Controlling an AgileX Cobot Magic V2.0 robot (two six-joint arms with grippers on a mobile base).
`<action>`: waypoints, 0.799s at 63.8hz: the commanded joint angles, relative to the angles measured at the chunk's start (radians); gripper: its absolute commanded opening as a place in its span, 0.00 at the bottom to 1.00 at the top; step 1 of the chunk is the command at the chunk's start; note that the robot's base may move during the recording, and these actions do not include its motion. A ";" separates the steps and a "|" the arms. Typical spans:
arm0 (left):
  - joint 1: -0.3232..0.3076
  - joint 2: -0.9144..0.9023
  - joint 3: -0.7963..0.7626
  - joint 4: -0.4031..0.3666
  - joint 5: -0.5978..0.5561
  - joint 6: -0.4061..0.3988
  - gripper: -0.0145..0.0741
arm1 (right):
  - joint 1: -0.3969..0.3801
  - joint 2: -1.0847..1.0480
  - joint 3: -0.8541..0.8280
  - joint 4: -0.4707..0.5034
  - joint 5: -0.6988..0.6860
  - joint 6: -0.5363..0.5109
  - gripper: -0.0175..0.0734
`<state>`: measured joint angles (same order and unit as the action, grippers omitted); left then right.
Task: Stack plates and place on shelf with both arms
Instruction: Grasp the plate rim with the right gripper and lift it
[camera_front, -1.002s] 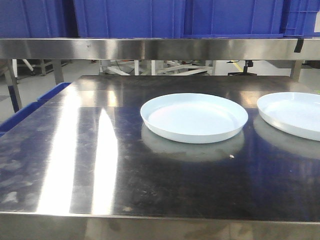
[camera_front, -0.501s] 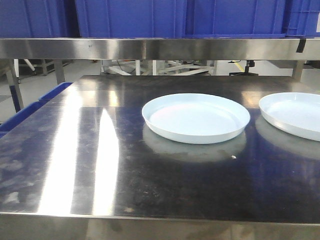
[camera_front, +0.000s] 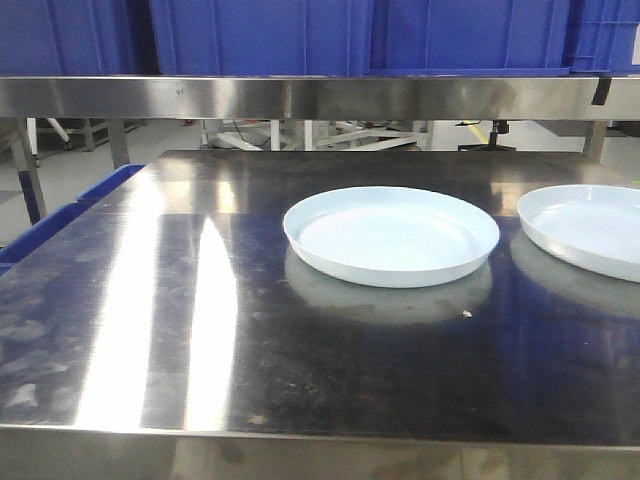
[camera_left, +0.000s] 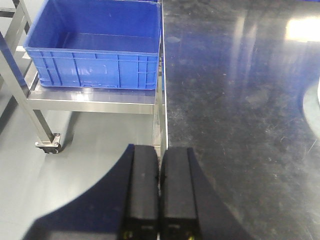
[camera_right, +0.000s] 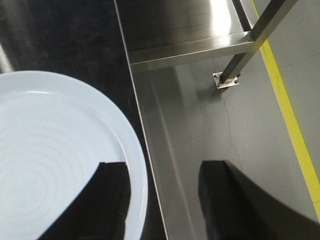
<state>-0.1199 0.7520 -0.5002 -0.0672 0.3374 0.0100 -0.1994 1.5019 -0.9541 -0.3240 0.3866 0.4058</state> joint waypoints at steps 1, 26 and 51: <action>0.003 -0.005 -0.026 -0.005 -0.083 -0.010 0.26 | -0.008 -0.006 -0.050 -0.013 -0.039 -0.003 0.67; 0.003 -0.005 -0.026 -0.005 -0.083 -0.010 0.26 | -0.035 0.109 -0.050 -0.013 -0.056 -0.003 0.67; 0.003 -0.005 -0.026 -0.005 -0.083 -0.010 0.26 | -0.035 0.138 -0.050 -0.013 -0.088 -0.003 0.24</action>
<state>-0.1199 0.7520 -0.5002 -0.0672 0.3374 0.0100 -0.2241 1.6817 -0.9727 -0.3240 0.3490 0.4058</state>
